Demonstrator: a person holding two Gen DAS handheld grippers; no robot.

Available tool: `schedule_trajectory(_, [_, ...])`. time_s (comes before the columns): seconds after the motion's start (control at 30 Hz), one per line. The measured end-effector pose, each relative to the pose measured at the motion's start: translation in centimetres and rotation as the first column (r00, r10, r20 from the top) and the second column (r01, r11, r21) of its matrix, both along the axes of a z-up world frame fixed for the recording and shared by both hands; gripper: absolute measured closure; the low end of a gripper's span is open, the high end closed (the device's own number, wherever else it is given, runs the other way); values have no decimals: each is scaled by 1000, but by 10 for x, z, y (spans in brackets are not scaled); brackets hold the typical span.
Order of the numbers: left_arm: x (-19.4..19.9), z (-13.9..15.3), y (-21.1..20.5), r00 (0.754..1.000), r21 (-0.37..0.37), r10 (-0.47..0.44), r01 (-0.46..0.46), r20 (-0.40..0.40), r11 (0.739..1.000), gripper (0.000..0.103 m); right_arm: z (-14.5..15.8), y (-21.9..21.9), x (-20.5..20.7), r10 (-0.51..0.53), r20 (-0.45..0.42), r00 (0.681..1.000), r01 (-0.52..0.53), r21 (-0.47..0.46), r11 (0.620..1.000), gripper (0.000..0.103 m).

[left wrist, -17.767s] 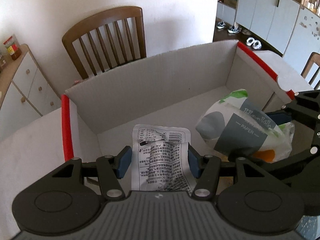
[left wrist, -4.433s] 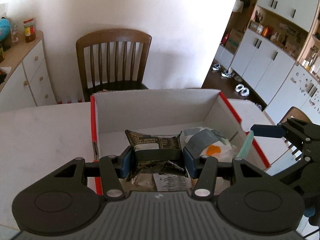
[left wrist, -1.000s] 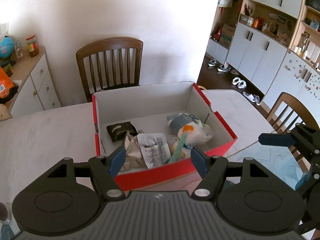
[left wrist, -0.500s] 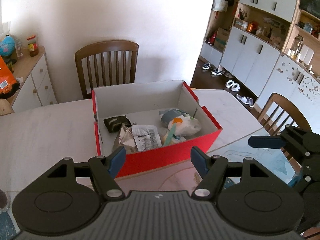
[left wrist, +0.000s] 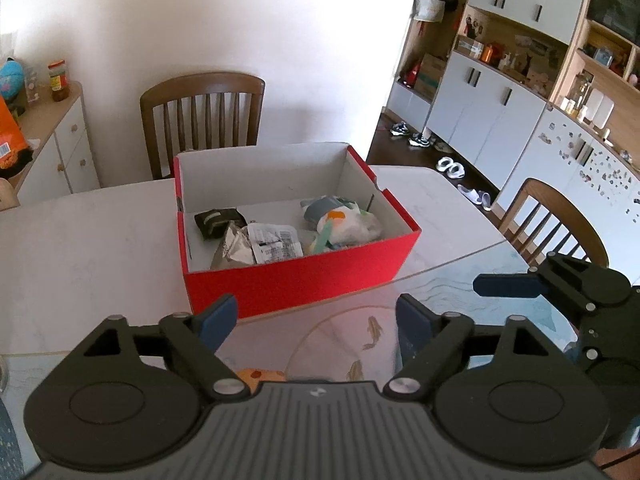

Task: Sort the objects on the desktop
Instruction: 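Withdraw both grippers from the box toward the items on the glass table, then grasp the blue cracker packet with the left gripper while the right grasps the dark plastic bag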

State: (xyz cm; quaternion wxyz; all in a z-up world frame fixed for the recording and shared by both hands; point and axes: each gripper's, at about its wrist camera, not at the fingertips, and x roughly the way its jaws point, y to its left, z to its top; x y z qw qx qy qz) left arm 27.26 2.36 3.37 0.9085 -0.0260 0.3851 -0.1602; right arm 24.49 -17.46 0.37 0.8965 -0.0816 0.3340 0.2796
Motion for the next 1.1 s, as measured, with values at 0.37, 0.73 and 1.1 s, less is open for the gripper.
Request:
schedule_trajectory(0.37, [-26,-26,10,999,2,23,-23,-27,1000,2,-16,5,-17,10,12,1000,-9,-31,999,0])
schedule_trajectory(0.73, [-52,-62,32,995,15,85,-85,-52,996,0,-50,21,-37,58,-3,998,-58,-65,996,0])
schedule_trajectory(1.1, [-63,-103,47,985,33,117,-114,-129,993,0,-78,30,-44,80,-36,996,-83,-78,994,0])
